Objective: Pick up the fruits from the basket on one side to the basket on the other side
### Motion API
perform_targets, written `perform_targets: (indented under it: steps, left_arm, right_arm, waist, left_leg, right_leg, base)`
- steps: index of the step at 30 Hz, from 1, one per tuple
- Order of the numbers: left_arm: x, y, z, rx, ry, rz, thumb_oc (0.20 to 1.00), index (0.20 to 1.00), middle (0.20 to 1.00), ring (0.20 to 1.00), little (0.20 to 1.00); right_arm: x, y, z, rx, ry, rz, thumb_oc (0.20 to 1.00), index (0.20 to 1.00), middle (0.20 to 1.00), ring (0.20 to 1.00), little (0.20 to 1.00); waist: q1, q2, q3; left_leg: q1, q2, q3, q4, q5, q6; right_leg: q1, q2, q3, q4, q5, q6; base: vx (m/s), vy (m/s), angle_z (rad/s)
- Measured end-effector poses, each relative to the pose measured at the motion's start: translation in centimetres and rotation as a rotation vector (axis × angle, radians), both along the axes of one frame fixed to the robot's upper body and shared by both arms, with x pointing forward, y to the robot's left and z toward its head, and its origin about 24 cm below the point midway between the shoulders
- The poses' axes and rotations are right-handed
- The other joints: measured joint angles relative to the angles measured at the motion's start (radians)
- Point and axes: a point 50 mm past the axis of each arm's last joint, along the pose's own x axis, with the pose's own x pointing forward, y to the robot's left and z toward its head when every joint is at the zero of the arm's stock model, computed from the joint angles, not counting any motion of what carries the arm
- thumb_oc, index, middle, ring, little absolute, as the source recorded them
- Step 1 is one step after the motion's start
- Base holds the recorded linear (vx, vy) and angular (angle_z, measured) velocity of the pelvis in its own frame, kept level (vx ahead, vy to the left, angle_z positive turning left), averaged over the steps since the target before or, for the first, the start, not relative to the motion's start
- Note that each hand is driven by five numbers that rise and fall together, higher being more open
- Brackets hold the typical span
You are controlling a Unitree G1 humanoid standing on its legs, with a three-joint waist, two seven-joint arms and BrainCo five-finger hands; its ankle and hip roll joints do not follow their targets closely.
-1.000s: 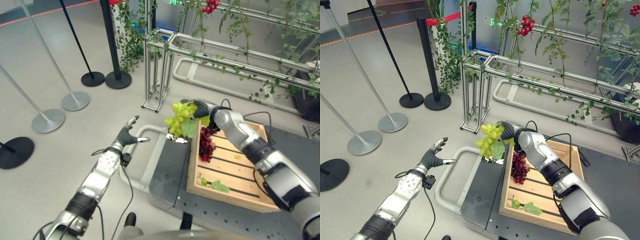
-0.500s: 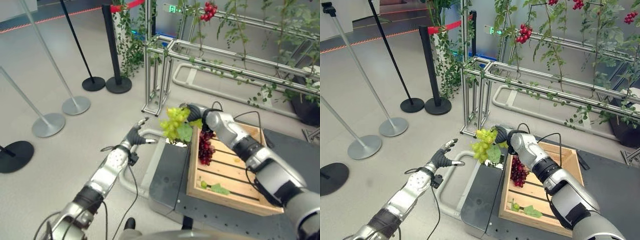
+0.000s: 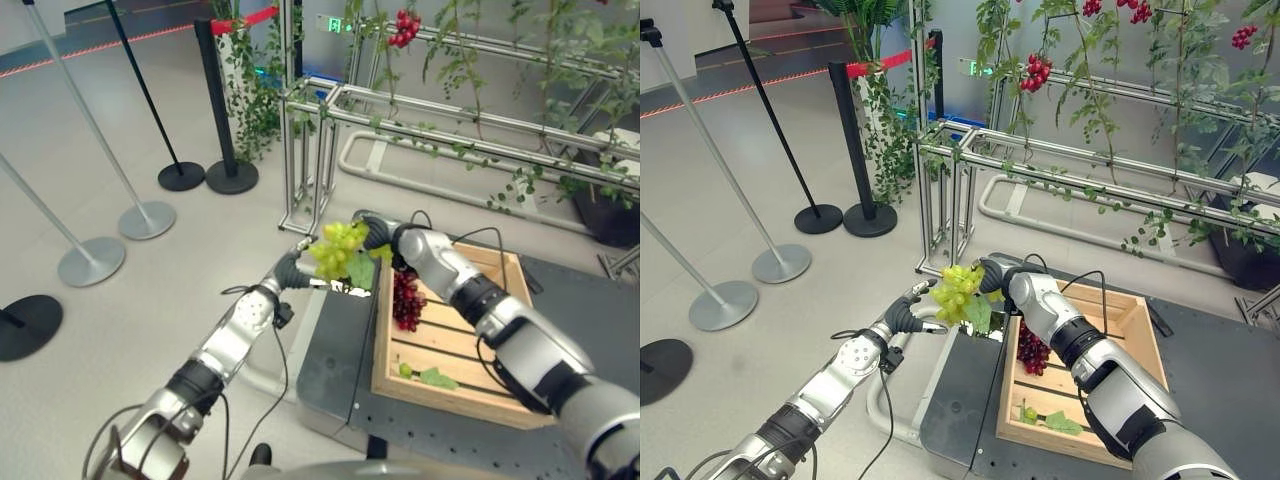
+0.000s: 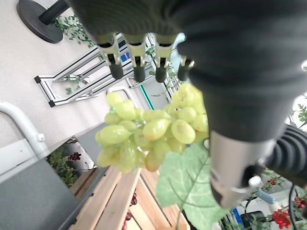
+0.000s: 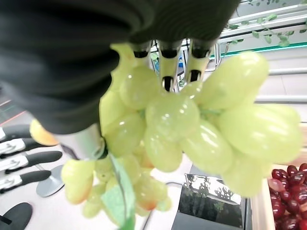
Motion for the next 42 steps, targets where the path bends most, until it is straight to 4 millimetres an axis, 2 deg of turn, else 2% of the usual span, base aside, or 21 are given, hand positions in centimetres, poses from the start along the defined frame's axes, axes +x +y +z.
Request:
perform_targets:
  steps: [10,14,42]
  left_arm:
    - [-0.1,-0.3,-0.1,-0.017,0.007,-0.003,1.0,1.0,1.0,1.0,1.0]
    - [-0.1,-0.9,-0.1,-0.038,0.005,-0.001,1.0,1.0,1.0,1.0,1.0]
    - [-0.1,-2.1,0.3,-0.145,-0.073,0.158,1.0,1.0,1.0,1.0,1.0]
  right_arm:
    - [0.0,0.2,0.1,0.038,-0.02,-0.012,0.2,0.2,0.2,0.2,0.2]
    - [-0.1,0.9,0.0,0.059,-0.024,-0.005,0.2,0.2,0.2,0.2,0.2]
    - [-0.4,2.5,-0.4,0.228,-0.051,-0.043,0.2,0.2,0.2,0.2,0.2]
  waist:
    - [0.0,0.001,0.0]
    - [0.001,0.001,-0.001]
    - [-0.002,0.001,0.0]
  left_leg:
    - [0.0,0.0,0.0,0.0,0.0,0.0]
    - [0.0,0.0,0.0,0.0,0.0,0.0]
    - [0.0,0.002,0.0,-0.001,0.0,0.0]
  right_leg:
    - [0.0,0.0,0.0,0.0,0.0,0.0]
    - [0.0,0.0,0.0,0.0,0.0,0.0]
    - [0.0,-0.001,0.0,0.0,-0.001,0.0]
  base:
    - [0.0,0.0,0.0]
    - [0.0,0.0,0.0]
    - [0.0,0.0,0.0]
